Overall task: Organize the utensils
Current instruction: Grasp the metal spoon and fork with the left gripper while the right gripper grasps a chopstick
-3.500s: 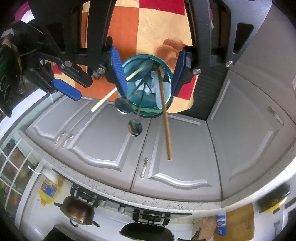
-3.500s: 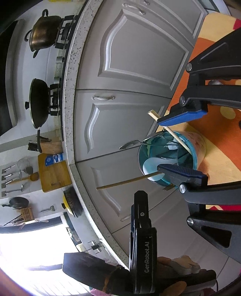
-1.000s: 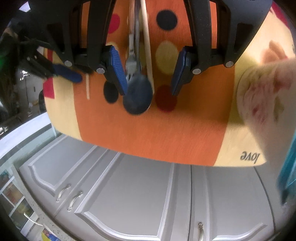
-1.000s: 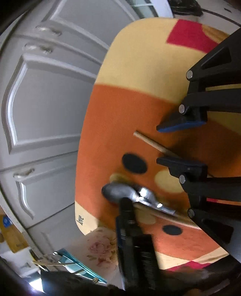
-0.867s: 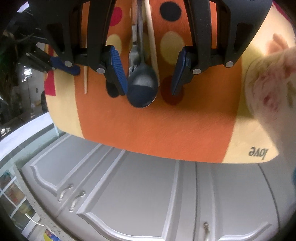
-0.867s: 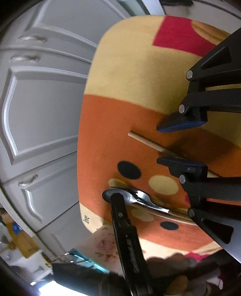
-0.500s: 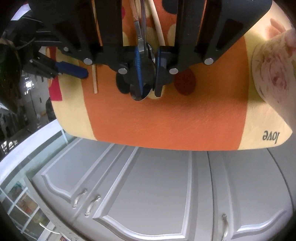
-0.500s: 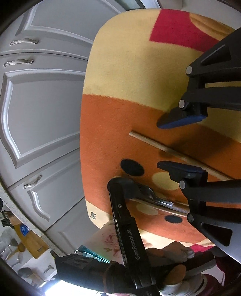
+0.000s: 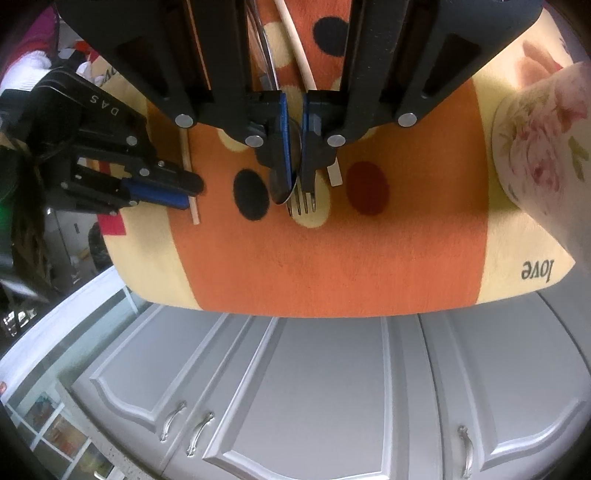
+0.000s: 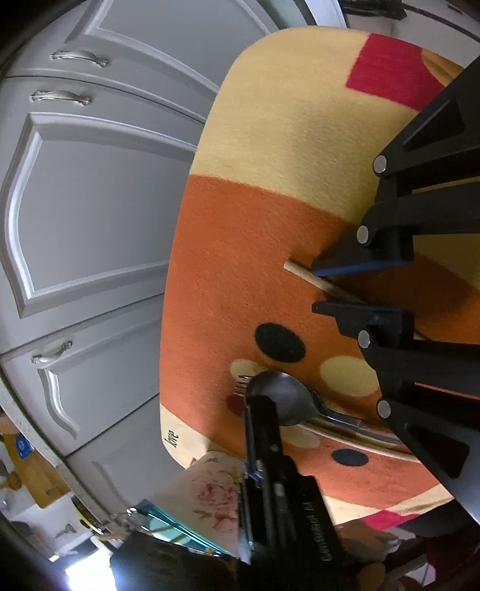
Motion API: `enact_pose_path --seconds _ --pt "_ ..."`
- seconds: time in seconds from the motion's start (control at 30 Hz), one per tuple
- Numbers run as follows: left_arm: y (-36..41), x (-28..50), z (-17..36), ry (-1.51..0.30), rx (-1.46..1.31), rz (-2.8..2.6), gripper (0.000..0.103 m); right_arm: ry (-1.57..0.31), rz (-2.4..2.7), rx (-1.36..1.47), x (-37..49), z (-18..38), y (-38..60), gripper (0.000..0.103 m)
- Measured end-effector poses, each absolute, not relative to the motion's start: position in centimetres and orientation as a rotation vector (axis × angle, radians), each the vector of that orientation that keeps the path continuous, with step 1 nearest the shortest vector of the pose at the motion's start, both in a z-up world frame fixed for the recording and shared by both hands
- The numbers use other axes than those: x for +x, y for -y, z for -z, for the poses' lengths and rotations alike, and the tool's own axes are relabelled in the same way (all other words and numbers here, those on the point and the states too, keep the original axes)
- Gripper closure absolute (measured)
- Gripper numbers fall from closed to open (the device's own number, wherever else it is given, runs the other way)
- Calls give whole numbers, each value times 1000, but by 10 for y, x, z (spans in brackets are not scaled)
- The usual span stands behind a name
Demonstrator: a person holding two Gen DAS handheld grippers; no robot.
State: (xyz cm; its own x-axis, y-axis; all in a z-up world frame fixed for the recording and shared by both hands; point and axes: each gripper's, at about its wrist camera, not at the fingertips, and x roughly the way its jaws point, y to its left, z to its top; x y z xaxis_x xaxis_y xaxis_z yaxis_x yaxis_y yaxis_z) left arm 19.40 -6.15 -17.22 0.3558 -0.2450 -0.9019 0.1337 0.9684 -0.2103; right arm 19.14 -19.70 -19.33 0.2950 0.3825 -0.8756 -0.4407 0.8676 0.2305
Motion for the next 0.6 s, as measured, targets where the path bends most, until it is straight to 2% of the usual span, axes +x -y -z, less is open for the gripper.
enact_pose_path --seconds 0.17,0.3,0.6 --pt "73 196 176 -1206 -48 251 97 -1157 -557 -81 195 193 190 90" --pt "72 189 169 -1201 -56 280 102 -1136 -570 -8 188 189 198 93" --pt "52 149 132 -1150 -139 311 102 -1021 -613 38 148 142 212 94"
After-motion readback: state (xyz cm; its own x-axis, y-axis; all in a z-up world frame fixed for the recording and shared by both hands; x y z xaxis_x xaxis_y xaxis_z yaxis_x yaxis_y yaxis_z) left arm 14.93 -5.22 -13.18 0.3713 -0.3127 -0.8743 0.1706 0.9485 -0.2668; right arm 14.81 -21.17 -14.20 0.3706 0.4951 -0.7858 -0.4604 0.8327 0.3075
